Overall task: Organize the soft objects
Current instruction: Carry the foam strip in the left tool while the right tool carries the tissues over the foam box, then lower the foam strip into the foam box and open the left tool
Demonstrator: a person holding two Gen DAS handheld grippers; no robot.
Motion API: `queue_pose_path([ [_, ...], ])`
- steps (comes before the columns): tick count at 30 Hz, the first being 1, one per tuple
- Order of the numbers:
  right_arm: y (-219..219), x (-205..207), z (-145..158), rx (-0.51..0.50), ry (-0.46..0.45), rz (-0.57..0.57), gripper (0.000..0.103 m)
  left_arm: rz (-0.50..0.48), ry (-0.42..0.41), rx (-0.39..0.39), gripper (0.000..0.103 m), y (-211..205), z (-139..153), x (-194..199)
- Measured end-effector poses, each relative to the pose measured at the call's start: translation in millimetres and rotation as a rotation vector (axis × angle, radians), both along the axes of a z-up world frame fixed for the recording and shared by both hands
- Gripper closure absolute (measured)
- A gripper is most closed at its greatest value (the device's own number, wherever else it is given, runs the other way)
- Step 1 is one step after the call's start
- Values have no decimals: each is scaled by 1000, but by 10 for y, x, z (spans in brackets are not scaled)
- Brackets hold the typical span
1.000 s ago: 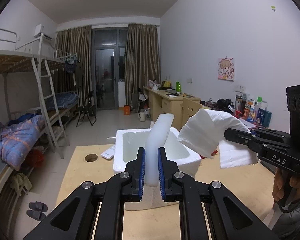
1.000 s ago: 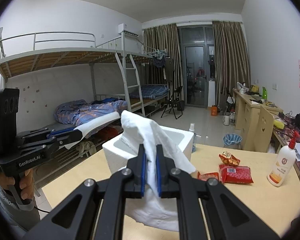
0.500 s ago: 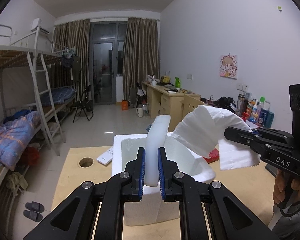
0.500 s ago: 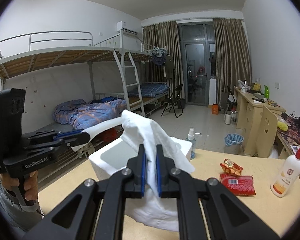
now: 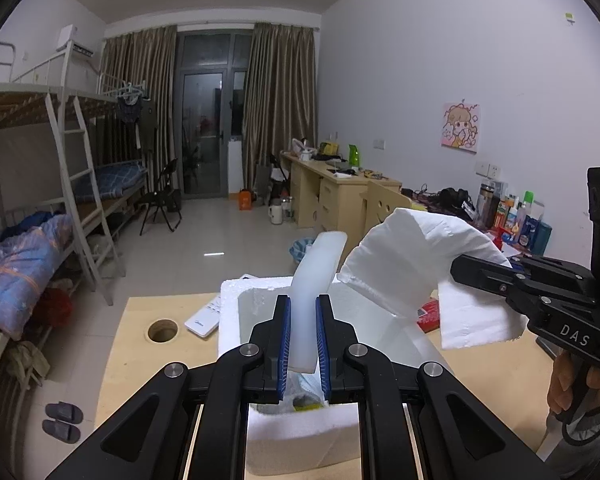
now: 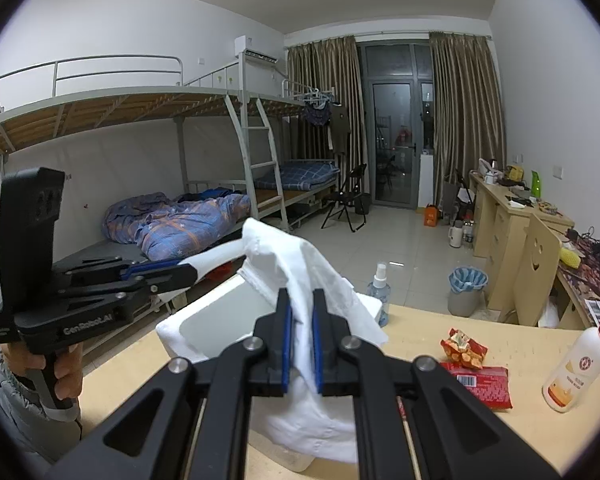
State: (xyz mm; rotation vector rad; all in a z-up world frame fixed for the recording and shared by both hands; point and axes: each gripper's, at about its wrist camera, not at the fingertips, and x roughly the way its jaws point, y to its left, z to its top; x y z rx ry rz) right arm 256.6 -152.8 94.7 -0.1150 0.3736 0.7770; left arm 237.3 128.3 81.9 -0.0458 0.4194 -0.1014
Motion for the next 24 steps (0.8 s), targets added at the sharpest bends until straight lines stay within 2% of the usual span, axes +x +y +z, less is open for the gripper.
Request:
queue_pose_path([
  [11,-65,131,28,-3,1,-39,91,-24,39,-9,90,-42,-99,335],
  [24,-69,107,50,1,-2,-62,91,-41,56,6,89,-99,-166,455],
])
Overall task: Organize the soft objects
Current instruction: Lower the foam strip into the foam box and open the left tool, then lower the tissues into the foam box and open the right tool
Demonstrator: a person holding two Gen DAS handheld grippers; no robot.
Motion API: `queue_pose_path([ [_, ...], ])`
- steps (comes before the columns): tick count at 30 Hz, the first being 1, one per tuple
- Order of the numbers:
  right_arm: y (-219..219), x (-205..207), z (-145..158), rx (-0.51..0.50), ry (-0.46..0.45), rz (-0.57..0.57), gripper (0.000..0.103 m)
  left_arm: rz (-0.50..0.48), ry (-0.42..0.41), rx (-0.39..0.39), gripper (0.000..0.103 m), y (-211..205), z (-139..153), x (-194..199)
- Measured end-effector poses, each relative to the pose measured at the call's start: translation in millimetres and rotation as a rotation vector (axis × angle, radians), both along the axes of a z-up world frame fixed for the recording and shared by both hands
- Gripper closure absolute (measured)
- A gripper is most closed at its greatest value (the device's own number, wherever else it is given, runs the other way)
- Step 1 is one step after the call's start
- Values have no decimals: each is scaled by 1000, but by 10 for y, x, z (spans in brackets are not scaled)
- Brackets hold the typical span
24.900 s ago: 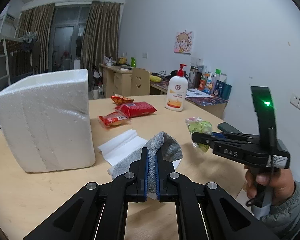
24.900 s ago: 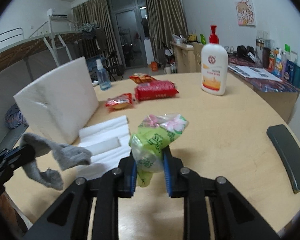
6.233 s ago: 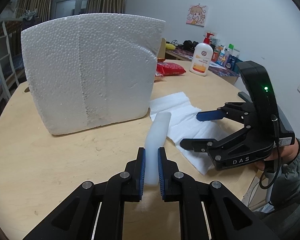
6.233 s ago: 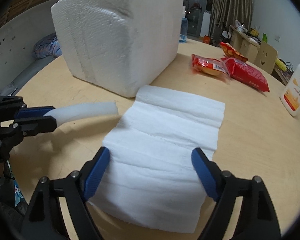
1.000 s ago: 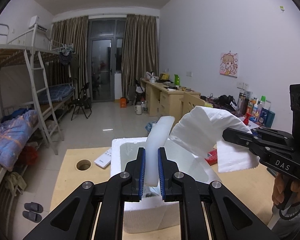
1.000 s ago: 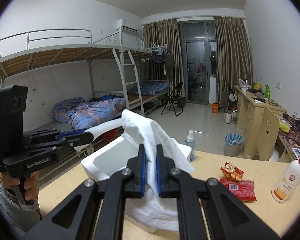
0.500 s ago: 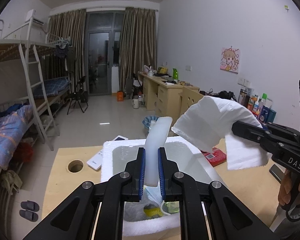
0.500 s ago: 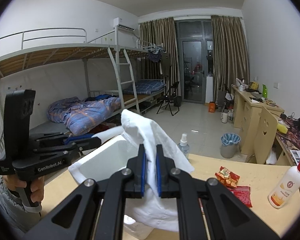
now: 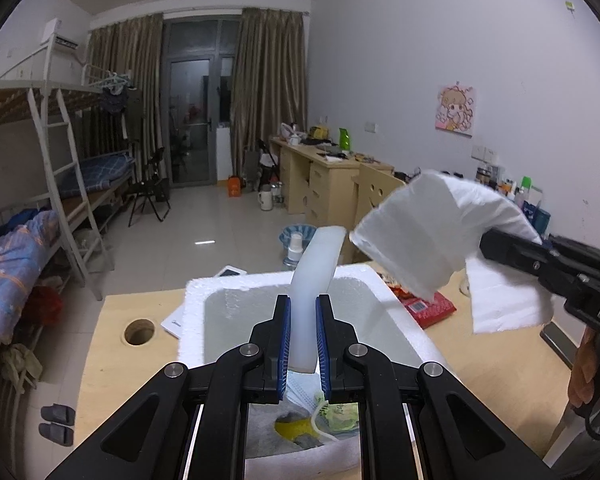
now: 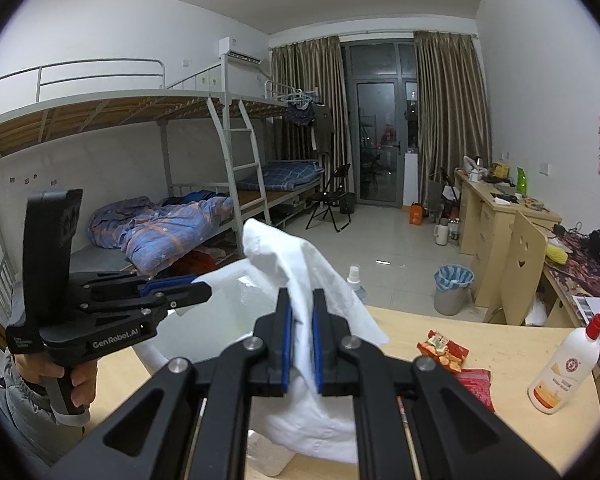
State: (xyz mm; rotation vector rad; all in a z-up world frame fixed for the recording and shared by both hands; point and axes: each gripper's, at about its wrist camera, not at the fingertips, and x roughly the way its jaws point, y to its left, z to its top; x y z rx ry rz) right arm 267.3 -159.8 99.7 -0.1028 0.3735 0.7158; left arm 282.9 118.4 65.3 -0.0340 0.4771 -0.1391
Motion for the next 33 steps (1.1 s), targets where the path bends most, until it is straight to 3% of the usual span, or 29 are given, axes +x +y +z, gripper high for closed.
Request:
queue_pose_path([
  [6,-12,-29,4,4,-3,-13,91,-21,39,11,82,-52,-89,118],
  [11,1,-41,5,8,-4,-18,91,-4,22,29,76,-65,-81,106],
  [12,4,-43,8,9,-5,-18,91,-4,25,28,64,-61,-85,102],
  [13,10,-44,11,8,-6,-18,91,-5,32,30,43,-63,-87,108],
  [15,2,-43,4,8,-5,-18,91,13,28,31,16,-51,-82,98],
  [18,-5,-49,-7,8,-3,-16,91,41,-10,40,2,-29,-40,18],
  [24,34,-52,-17,2,6,-5,91,104,-76,25,1,60,71,-177],
  [33,236,-70,-4,-12,2,47,91,177,-125,73,0,216,162,-440],
])
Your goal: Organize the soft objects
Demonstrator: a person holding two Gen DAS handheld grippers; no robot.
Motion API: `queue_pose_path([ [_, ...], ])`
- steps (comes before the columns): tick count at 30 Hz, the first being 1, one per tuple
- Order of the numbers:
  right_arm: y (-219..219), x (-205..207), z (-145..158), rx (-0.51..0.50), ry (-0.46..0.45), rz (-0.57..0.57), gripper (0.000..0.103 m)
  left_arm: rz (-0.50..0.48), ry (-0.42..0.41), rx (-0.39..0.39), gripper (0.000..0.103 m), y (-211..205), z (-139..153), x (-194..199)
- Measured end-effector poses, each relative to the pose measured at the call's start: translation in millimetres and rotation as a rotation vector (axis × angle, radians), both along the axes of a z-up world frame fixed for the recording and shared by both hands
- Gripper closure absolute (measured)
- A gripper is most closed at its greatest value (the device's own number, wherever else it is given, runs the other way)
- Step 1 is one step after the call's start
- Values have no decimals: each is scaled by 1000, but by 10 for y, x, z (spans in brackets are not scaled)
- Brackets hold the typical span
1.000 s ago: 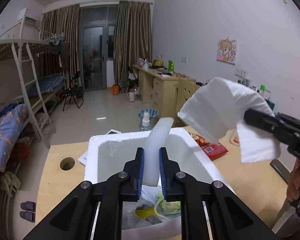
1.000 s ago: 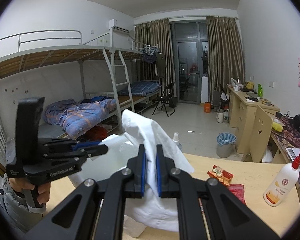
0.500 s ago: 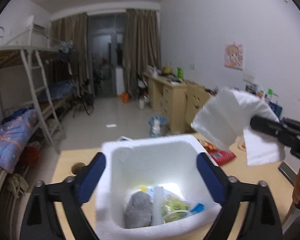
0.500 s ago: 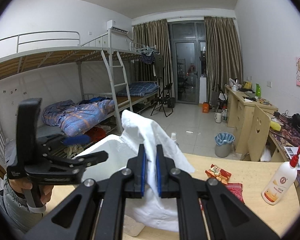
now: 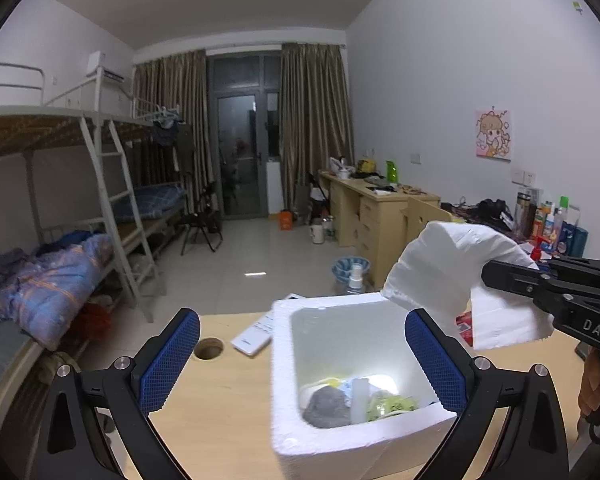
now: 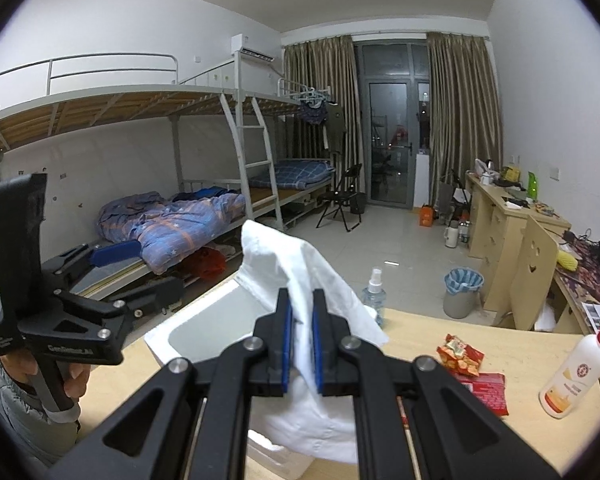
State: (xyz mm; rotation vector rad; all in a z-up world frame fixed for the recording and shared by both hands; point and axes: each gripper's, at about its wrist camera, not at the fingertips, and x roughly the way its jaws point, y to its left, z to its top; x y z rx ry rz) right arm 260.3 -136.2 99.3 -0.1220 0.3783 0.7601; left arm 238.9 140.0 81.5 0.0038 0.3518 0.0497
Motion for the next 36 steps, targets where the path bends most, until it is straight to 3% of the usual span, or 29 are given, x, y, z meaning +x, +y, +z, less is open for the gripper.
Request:
queue_pose_path([
  [19,295,131,-129,-43,38,28,91,47,-59,-38,0,387,63,-306],
  [21,317,129,-137,-52,37,27,83,48,-58,-42,0,411,57,-305],
  [23,354,135,-132,-58,39,19,47,52,-58,-44,0,420,59,-297],
  [25,362,124,-142,-57,32,19,29,51,-56,-47,0,432,54,-297],
  [36,343,108,-133,-48,40,10,21,64,-48,-53,0,456,50,-240],
])
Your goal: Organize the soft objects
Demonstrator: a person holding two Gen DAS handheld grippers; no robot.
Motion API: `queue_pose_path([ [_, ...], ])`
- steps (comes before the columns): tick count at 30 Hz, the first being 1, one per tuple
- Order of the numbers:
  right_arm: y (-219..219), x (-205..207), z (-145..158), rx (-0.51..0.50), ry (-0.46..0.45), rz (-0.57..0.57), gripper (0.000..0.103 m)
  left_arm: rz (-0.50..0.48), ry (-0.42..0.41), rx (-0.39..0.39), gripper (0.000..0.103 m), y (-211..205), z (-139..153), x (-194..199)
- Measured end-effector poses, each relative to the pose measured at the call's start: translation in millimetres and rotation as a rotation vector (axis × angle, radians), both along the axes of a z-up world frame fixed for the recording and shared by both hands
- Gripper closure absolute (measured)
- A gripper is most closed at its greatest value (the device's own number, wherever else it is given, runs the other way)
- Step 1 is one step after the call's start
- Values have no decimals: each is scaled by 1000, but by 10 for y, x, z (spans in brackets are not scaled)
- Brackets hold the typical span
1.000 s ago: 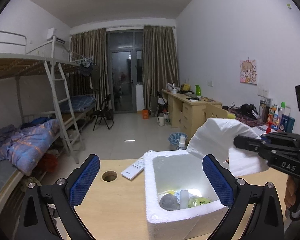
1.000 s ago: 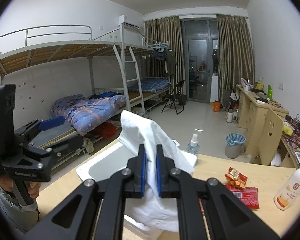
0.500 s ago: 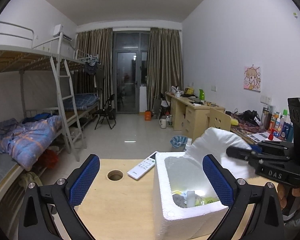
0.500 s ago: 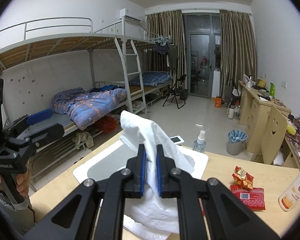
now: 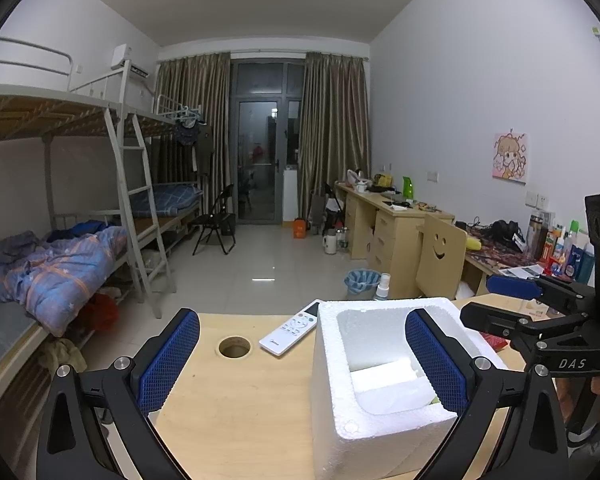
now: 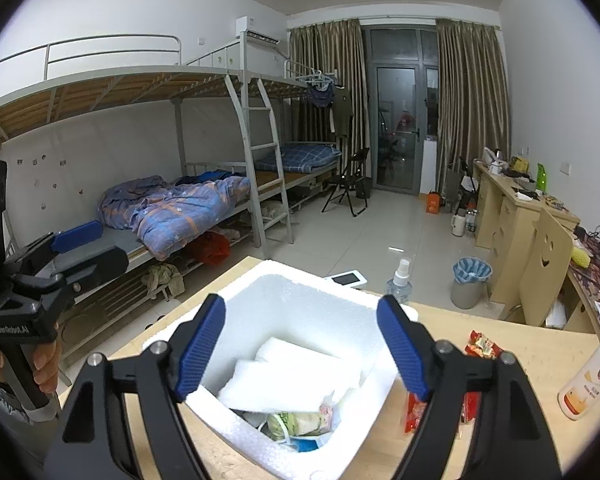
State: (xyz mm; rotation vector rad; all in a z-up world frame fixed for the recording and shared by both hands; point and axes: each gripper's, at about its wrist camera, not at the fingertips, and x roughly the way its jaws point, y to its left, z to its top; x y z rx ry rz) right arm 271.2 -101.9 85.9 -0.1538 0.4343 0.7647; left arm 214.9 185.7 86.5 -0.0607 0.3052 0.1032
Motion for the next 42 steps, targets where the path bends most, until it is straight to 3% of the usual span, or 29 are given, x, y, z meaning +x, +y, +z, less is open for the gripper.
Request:
queue_pose_path([
  [19,-369,-289,176,43,-52,-60,11,-30,-20,26,0,-333,109,-203],
  [25,-583,-390,223,53,-72,-119,0,-36,-36,49,0,-532,169,-311],
  [35,-993,-662,275,77,-99,-209,0,-43,-67,43,0,-814,271,-507],
  [42,-1210,-993,315,92,-136,-222,0,-55,-101,56,0,-998,331,-857],
])
